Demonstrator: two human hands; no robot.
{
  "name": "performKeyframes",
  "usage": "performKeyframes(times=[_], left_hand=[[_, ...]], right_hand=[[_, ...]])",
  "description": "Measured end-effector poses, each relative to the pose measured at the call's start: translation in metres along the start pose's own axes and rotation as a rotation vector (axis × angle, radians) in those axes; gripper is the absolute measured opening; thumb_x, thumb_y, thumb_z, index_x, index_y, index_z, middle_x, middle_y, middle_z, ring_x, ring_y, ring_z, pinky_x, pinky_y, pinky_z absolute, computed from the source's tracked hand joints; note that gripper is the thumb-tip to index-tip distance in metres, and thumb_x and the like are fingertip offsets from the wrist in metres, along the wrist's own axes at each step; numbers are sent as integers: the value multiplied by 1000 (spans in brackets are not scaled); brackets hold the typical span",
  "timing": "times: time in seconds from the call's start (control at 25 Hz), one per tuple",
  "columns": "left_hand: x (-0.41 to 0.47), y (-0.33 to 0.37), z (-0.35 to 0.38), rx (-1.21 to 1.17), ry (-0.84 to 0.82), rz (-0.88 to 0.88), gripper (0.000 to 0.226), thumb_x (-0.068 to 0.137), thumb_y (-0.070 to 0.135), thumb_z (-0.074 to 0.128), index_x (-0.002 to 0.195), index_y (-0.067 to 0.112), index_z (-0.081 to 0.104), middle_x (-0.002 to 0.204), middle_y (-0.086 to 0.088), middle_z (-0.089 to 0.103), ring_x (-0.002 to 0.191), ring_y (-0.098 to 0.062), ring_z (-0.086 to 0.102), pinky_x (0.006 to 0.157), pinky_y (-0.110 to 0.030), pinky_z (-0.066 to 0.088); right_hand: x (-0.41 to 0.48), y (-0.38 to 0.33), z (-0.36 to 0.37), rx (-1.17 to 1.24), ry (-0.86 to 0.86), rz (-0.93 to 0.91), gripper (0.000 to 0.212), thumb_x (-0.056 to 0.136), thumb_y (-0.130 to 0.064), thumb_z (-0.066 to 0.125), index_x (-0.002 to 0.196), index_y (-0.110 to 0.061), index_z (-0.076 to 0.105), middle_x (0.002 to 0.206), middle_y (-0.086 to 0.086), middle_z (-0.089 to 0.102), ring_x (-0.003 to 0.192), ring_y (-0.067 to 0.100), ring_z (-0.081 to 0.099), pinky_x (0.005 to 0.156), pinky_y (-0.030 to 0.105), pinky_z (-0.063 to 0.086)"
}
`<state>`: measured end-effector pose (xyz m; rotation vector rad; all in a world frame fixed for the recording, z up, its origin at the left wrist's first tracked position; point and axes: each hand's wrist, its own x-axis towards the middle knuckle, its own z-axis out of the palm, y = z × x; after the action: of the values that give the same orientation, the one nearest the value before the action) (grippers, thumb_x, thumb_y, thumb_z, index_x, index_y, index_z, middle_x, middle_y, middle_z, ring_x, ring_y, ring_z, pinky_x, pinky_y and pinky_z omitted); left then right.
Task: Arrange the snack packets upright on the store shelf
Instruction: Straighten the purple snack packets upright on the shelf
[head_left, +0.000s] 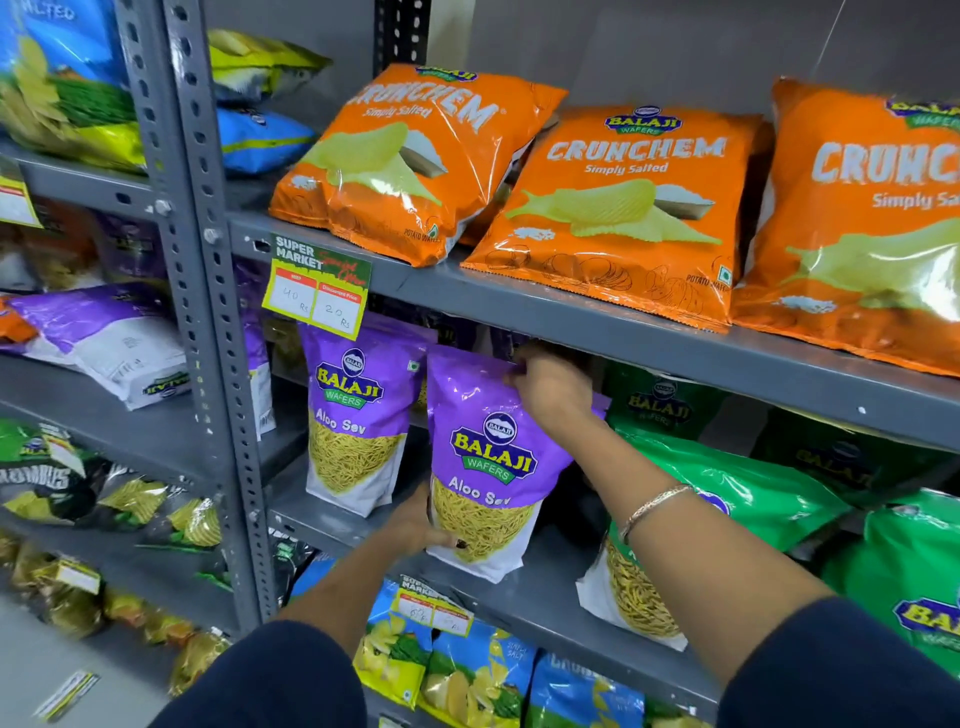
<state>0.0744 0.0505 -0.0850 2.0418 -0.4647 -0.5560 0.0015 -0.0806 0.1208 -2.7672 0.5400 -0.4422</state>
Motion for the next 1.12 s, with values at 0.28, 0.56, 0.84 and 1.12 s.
performKeyframes(times=[0.28, 0.56, 0.84, 1.12], left_hand=[[8, -5, -3, -10, 9, 39, 94, 65, 1, 78, 141, 7, 23, 137, -17, 49, 126, -30, 47, 106, -47, 40], [18, -10, -7, -11, -29, 67, 96, 63, 4, 78, 142, 13, 24, 139, -10, 48, 128, -25, 44, 109, -45, 37], [10, -6, -8, -33, -52, 48, 91, 70, 2, 74, 142, 12, 20, 139, -12, 45, 131, -26, 40, 100, -31, 37], [-27, 22, 1, 455, -225, -489, 78, 76, 31, 70, 134, 2, 29, 136, -19, 43, 124, -32, 47, 95, -38, 47]], right_hand=[[-67, 33, 89, -291, 431, -532, 21, 61, -25, 77, 73, -16, 62, 71, 4, 67, 69, 22, 59, 61, 30, 44], [-65, 102, 151, 705, -365, 332, 86, 68, -15, 83, 135, -2, 32, 141, 15, 47, 129, 27, 46, 104, 32, 40], [-68, 88, 161, 899, -294, 384, 82, 67, -13, 83, 132, -3, 35, 135, 11, 53, 125, 28, 50, 104, 40, 44], [-124, 157, 136, 571, -813, 638, 28, 90, -12, 59, 64, -10, 47, 47, 1, 54, 35, 10, 49, 41, 21, 40]])
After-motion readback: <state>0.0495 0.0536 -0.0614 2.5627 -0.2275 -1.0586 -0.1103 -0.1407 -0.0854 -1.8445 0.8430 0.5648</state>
